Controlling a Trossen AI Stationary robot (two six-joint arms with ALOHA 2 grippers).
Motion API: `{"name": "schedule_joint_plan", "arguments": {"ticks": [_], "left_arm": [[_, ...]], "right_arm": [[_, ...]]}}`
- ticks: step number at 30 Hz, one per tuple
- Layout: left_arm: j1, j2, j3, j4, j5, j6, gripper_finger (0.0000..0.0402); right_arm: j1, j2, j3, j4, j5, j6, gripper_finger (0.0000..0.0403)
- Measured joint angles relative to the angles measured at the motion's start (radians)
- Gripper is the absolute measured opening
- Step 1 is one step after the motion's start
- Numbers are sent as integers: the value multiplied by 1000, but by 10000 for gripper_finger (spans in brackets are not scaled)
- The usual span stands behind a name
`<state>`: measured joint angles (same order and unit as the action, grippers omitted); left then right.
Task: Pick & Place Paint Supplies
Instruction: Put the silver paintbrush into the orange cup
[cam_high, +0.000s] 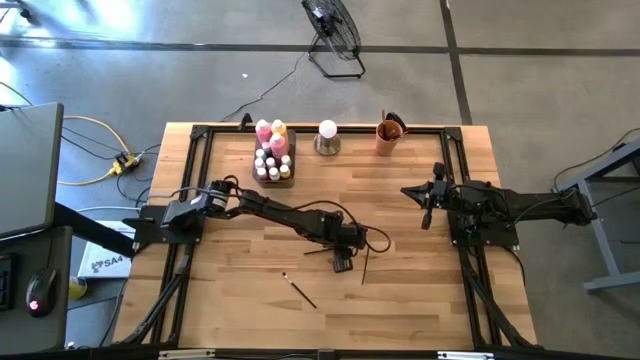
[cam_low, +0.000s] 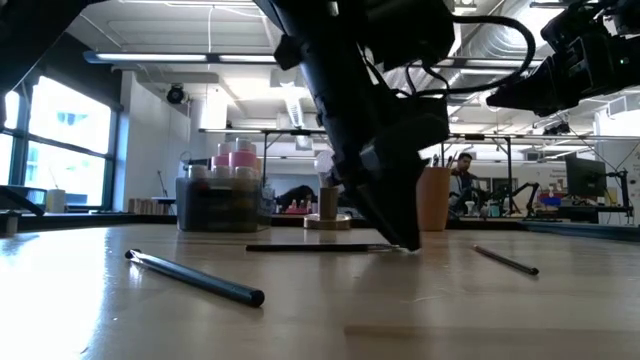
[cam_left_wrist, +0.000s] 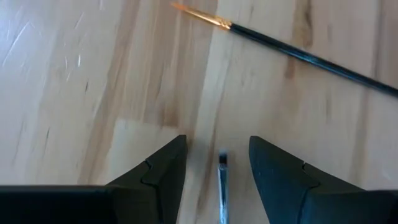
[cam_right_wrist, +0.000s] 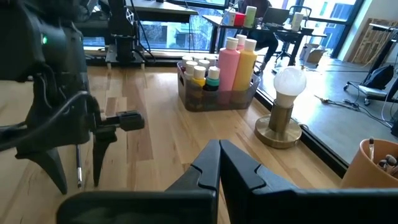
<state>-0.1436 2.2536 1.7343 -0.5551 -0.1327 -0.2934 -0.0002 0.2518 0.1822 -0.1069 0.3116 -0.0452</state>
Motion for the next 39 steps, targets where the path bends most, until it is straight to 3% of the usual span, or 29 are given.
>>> {"name": "schedule_joint_plan", "arguments": {"ticks": [22, 33, 39], "left_arm": [[0, 14, 11, -67, 37, -23, 166], [2, 14, 9, -76, 42, -28, 74], [2, 13, 9, -77, 43, -29, 48]], "right_arm": [[0, 0, 0, 1, 0, 0, 2], [0, 0, 0, 1, 0, 0, 2], [0, 0, 0, 1, 0, 0, 2]]}}
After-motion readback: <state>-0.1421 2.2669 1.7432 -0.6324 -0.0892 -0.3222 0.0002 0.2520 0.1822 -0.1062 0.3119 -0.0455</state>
